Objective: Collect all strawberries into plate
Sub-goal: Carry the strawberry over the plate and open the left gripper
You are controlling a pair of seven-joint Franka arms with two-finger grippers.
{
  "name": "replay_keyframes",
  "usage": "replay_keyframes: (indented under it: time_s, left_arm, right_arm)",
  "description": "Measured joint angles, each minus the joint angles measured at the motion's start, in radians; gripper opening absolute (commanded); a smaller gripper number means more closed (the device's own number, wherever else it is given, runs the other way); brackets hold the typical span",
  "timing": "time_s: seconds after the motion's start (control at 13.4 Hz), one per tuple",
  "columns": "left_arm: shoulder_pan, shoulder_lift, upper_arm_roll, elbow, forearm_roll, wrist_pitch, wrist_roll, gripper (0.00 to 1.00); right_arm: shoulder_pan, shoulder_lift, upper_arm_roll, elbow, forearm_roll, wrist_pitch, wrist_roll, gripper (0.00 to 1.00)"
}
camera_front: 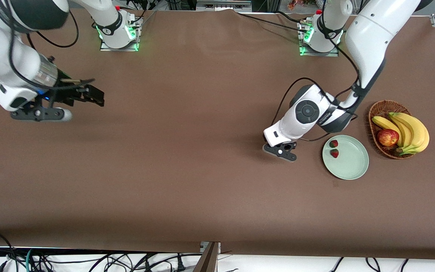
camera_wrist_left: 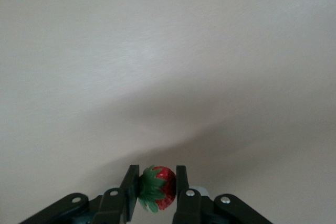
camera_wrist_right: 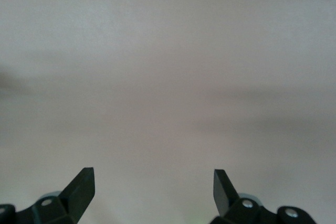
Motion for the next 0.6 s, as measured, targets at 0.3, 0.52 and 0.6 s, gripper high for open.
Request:
replay_keyframes:
  time_s: [0.3,0.52,0.6]
  left_arm:
    - [0.190,-0.025,-0.087,0.066,0.000,-0.220,0.316,0.08]
    - [0.329,-0.021,-0.087,0.076,0.000,-0.252,0.672,0.10]
    - [0.372,-0.014,-0.087,0.076,0.000,-0.251,0.786,0.11]
  right_arm:
    - [-0.119,-0.054,0.136,-0.083,-0.038,0.009,0.000,1.00]
    - [-0.158,-0.078,0.175,-0.104,-0.058,0.014,-0.011,1.00]
    - [-0.161,-0.081,0.176,-0.104,-0.071,0.014,-0.030,1.00]
